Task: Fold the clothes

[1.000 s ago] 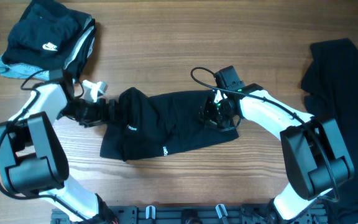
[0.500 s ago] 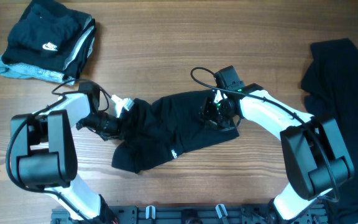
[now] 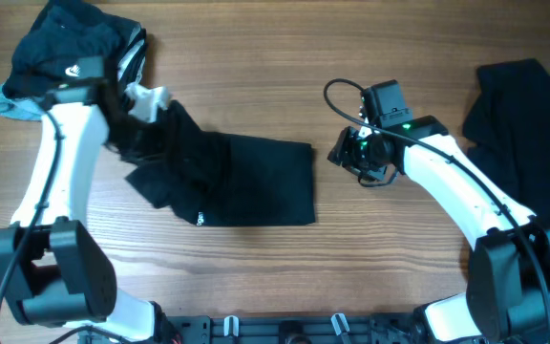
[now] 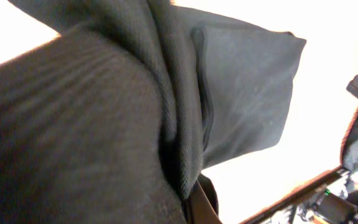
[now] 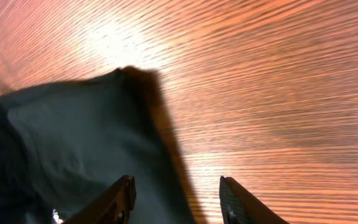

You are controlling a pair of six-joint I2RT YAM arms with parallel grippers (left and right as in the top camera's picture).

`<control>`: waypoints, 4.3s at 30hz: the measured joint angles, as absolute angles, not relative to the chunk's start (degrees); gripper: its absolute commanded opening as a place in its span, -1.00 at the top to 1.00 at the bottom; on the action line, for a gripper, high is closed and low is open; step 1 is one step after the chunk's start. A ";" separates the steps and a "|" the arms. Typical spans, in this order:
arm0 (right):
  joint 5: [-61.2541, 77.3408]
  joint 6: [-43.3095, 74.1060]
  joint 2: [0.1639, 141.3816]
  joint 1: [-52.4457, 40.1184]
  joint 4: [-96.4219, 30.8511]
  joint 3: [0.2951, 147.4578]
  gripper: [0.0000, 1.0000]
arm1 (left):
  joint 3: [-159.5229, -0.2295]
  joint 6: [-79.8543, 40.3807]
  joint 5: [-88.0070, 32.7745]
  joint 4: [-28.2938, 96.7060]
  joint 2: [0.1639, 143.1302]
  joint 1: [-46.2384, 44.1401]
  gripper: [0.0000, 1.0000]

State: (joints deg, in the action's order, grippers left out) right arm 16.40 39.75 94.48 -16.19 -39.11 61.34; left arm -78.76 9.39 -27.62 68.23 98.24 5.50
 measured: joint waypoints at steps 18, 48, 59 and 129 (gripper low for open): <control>16.40 38.24 94.48 -12.69 -41.15 61.34 -0.02 | -78.78 -27.59 -7.73 50.89 105.97 -36.18 0.12; 27.49 23.44 100.75 -20.21 -19.90 59.29 -0.02 | -82.54 -19.51 -9.65 66.83 93.12 -10.79 -0.26; 31.92 20.45 99.07 -16.56 -20.75 59.70 0.92 | -82.54 -19.14 -9.65 66.54 93.12 -10.79 -0.31; 35.38 37.28 108.77 -24.64 -23.68 59.42 0.32 | -56.12 -30.44 -43.92 15.77 108.62 -14.61 0.09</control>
State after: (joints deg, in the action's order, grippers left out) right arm 35.38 37.28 108.77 -24.64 -23.68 59.42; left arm -56.12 -30.44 -43.92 15.77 108.62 -14.61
